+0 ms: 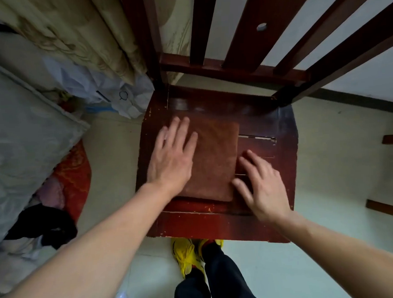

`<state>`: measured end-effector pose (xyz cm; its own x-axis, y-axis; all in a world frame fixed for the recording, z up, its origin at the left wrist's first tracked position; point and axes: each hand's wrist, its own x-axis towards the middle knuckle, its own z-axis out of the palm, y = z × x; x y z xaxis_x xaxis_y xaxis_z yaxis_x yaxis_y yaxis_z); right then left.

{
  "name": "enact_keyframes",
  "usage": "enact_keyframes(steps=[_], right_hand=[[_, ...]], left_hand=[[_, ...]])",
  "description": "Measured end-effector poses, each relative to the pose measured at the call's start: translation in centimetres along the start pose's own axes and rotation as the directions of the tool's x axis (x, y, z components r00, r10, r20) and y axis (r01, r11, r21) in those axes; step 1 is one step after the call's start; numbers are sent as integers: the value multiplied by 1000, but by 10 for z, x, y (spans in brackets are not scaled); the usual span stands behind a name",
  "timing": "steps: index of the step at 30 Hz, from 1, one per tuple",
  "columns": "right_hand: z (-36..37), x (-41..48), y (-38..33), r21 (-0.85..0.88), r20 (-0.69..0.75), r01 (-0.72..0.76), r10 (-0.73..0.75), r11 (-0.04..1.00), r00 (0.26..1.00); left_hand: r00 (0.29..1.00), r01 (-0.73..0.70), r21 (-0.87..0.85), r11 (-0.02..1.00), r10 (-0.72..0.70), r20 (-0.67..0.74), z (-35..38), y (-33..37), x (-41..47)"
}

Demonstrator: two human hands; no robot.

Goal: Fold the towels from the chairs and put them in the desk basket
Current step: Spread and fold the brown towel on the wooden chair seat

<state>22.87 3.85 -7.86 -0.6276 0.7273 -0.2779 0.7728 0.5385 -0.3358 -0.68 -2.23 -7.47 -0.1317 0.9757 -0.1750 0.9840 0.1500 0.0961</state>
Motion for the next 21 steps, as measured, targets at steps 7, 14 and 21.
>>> enact_keyframes(steps=[7, 14, 21], right_hand=[[-15, 42, -44, 454, 139, -536, 538, 712, 832], [-15, 51, -39, 609, 256, -613, 607, 503, 753], [-60, 52, -12, 533, 194, -432, 392, 727, 899]], left_hand=[[998, -51, -118, 992, 55, 38, 25, 16, -43], [1000, -2, -206, 978, 9, 29, 14, 16, -46], [968, 216, -465, 859, -249, -11, -20, -3, -37]])
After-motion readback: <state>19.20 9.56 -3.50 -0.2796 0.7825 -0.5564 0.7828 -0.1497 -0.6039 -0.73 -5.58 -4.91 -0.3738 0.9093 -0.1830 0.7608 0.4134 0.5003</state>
